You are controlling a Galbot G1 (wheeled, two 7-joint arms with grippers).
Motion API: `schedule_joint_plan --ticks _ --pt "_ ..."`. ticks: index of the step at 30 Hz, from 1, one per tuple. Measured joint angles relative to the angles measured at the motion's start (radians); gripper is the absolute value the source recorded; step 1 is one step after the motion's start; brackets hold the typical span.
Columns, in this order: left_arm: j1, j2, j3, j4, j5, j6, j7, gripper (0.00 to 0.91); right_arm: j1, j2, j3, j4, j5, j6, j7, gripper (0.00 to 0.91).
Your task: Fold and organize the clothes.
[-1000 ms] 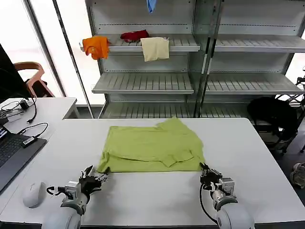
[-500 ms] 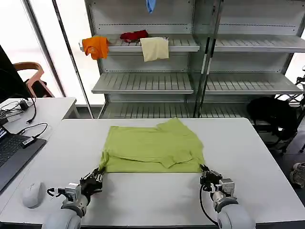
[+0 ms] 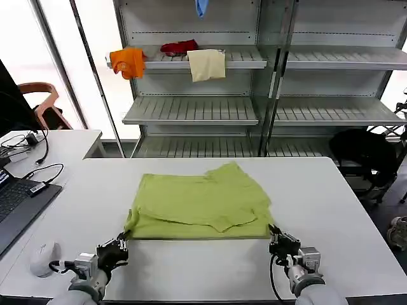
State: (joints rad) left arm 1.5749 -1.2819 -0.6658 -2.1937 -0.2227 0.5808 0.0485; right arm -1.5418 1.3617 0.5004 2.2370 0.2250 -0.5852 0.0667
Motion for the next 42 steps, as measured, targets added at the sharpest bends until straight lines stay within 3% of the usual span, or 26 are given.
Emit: schedule_joint_plan --ticks 9,13,14,15,32,42 --pt "0.192 0.007 -0.035 -0.143 -0.033 0.000 -0.064 0.000 -0.155 0.007 -0.023 0.118 -0.014 0.001 0.033 0.000" --pt "0.241 0.000 -0.034 -0.168 -0.042 0.000 -0.095 0.040 -0.204 0.013 -0.038 0.140 -0.029 0.001 0.039 0.000" --pt "0.250 -0.002 -0.034 -0.173 -0.043 0.000 -0.102 0.282 -0.212 0.013 -0.040 0.144 -0.033 0.001 0.039 0.030" --pt "0.257 -0.004 -0.033 -0.176 -0.045 -0.001 -0.110 0.907 -0.220 0.013 -0.041 0.149 -0.036 0.001 0.040 0.907" --pt "0.320 -0.028 -0.035 -0.254 -0.095 -0.002 -0.208 0.907 -0.243 0.027 -0.035 0.221 -0.063 0.003 0.057 0.907" --pt "0.190 -0.010 -0.042 -0.235 -0.112 -0.001 -0.129 0.907 -0.036 0.006 -0.067 0.158 -0.074 -0.010 0.009 0.907"
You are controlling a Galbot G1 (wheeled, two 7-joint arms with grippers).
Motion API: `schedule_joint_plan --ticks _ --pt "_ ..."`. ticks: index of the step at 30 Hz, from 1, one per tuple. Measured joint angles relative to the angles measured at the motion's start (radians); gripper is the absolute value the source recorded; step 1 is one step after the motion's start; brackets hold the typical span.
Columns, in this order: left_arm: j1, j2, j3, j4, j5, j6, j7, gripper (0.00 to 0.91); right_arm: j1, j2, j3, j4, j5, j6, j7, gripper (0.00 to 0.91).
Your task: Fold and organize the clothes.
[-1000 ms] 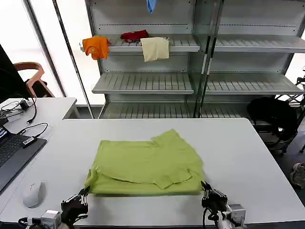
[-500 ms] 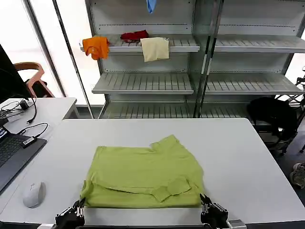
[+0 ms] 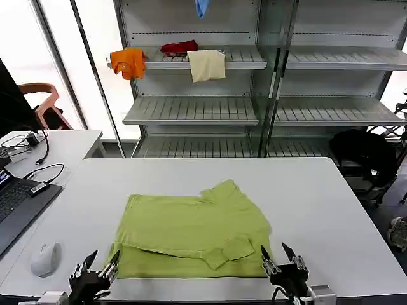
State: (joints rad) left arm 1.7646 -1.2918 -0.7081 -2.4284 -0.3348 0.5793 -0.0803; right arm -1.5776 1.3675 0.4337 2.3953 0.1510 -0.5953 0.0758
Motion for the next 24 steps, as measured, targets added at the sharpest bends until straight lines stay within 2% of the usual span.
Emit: schedule_joint_plan --ticks 6,13,24 --pt "-0.174 0.032 0.029 0.086 -0.006 0.005 0.077 0.907 0.221 -0.018 -0.048 -0.139 0.040 -0.005 0.007 0.907" --pt "-0.368 0.103 0.055 0.229 -0.044 0.006 0.125 0.907 0.449 -0.013 -0.107 -0.336 0.088 -0.005 0.022 0.907" --pt "-0.534 0.189 0.089 0.427 -0.079 0.007 0.177 0.907 0.635 0.011 -0.149 -0.574 0.105 -0.004 0.030 0.907"
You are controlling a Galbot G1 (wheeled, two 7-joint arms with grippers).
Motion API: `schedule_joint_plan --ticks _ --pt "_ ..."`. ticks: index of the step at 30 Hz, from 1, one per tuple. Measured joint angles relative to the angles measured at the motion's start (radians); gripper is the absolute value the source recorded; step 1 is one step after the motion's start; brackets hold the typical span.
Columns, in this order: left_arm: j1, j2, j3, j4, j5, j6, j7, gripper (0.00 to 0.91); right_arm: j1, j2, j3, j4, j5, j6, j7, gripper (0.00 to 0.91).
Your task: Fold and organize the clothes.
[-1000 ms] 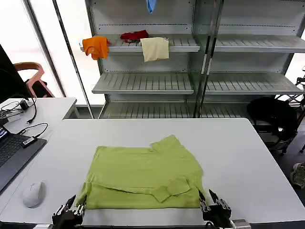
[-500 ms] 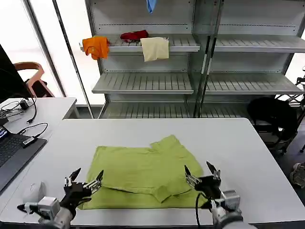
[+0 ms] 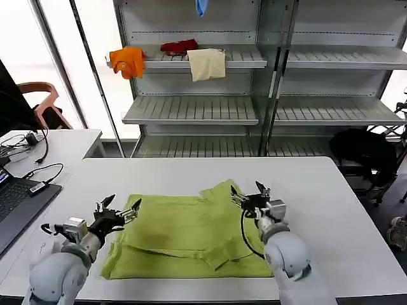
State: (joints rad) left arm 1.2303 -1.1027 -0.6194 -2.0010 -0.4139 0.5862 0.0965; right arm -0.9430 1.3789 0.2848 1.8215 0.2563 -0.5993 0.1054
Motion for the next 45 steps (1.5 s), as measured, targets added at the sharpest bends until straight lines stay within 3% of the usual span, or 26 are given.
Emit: schedule_joint_plan --ticks 27,29,30,31,32,34,36,37,39,40,41,42,45 --pt "-0.216 -0.019 0.110 0.326 0.087 0.000 0.049 0.907 0.129 0.055 -0.053 -0.239 -0.020 0.003 -0.005 0.907" --pt "-0.222 -0.019 0.109 0.338 0.090 -0.001 0.050 0.907 0.131 0.060 -0.055 -0.249 -0.024 0.003 -0.007 0.816" --pt "-0.224 -0.019 0.110 0.343 0.090 -0.001 0.053 0.907 0.133 0.061 -0.055 -0.253 -0.026 0.003 -0.007 0.574" --pt "-0.227 -0.019 0.110 0.347 0.091 -0.002 0.055 0.907 0.134 0.062 -0.055 -0.258 -0.028 0.003 -0.007 0.484" --pt "-0.229 -0.019 0.109 0.351 0.091 -0.002 0.056 0.907 0.134 0.062 -0.055 -0.261 -0.029 0.003 -0.007 0.282" --pt "-0.233 -0.018 0.110 0.359 0.093 -0.003 0.059 0.907 0.134 0.061 -0.056 -0.264 -0.030 0.003 -0.009 0.060" --pt "-0.235 -0.019 0.111 0.366 0.096 -0.005 0.062 0.675 0.134 0.061 -0.059 -0.266 -0.031 0.003 -0.011 0.000" --pt "-0.236 -0.020 0.112 0.369 0.098 -0.005 0.064 0.605 0.134 0.061 -0.060 -0.267 -0.032 0.003 -0.011 0.000" --pt "-0.238 -0.022 0.112 0.373 0.102 -0.005 0.068 0.393 0.133 0.063 -0.061 -0.267 -0.033 0.003 -0.011 0.000" --pt "-0.239 -0.022 0.113 0.375 0.105 -0.005 0.070 0.232 0.133 0.062 -0.062 -0.267 -0.033 0.003 -0.012 0.000" --pt "-0.239 -0.022 0.114 0.376 0.108 -0.006 0.073 0.181 0.132 0.062 -0.062 -0.267 -0.033 0.004 -0.013 0.000" --pt "-0.238 -0.022 0.114 0.376 0.111 -0.006 0.076 0.050 0.131 0.061 -0.063 -0.267 -0.034 0.004 -0.014 0.000" --pt "-0.235 -0.021 0.116 0.374 0.115 -0.006 0.089 0.010 0.130 0.058 -0.065 -0.265 -0.034 0.004 -0.017 0.000"
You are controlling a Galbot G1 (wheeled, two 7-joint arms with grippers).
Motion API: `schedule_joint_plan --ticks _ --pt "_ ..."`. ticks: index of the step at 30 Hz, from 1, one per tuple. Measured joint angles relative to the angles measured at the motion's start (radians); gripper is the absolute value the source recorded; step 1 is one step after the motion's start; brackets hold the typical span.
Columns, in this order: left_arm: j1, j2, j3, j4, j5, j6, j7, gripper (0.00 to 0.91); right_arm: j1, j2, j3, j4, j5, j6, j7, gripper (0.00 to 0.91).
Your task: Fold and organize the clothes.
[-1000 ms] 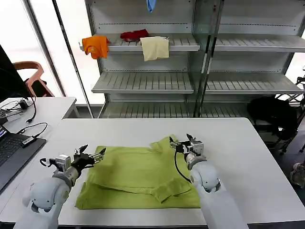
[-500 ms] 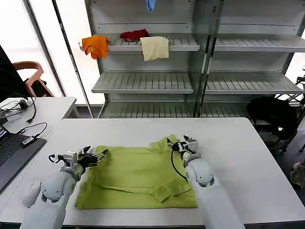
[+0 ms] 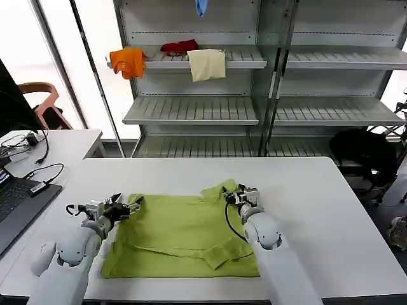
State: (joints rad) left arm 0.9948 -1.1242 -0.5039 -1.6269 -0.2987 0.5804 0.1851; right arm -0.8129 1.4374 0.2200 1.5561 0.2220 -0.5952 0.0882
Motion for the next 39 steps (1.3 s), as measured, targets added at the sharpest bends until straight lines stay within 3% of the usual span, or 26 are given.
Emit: schedule_joint_plan --ticks 26,39 --pt "0.036 -0.003 -0.027 -0.049 -0.024 0.004 0.077 0.000 -0.030 -0.016 0.011 0.080 0.032 0.001 0.011 0.000" --pt "0.102 0.011 -0.091 -0.184 -0.110 0.002 0.089 0.000 -0.143 -0.071 0.046 0.260 0.079 0.001 0.003 0.000"
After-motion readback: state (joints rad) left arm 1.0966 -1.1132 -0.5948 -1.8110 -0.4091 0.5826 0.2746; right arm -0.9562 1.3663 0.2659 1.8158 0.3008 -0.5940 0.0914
